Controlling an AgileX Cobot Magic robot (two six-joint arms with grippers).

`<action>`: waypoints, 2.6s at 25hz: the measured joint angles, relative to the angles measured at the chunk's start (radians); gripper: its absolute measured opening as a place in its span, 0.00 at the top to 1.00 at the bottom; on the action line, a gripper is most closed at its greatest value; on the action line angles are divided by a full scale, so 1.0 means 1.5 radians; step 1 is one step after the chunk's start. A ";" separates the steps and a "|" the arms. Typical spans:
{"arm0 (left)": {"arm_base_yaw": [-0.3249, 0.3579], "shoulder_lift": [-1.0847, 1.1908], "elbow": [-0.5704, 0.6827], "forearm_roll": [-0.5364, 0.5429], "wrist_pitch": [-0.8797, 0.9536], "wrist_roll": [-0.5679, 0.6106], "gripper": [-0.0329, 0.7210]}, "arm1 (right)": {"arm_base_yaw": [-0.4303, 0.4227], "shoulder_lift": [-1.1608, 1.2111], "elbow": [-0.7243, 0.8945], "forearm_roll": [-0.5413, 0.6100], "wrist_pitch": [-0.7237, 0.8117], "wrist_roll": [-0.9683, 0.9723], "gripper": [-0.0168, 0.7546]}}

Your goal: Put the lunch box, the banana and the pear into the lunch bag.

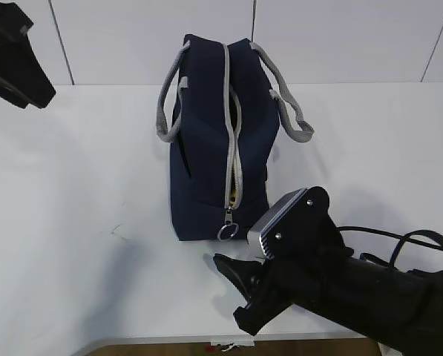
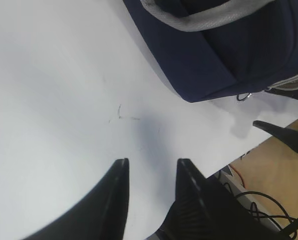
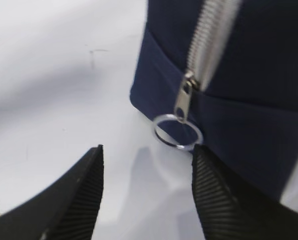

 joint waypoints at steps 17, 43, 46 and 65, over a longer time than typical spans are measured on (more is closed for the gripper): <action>0.000 0.000 0.000 0.000 0.000 0.000 0.63 | 0.000 0.039 -0.013 0.080 -0.063 0.104 0.39; 0.000 0.000 0.000 0.000 0.000 0.000 0.64 | 0.000 0.084 -0.047 0.077 -0.021 0.225 0.39; 0.000 0.000 0.000 0.000 0.000 0.000 0.64 | 0.000 0.085 -0.047 0.099 -0.022 0.225 0.39; 0.000 0.000 0.000 0.000 0.000 0.000 0.64 | 0.000 0.087 -0.047 -0.025 -0.096 0.226 0.39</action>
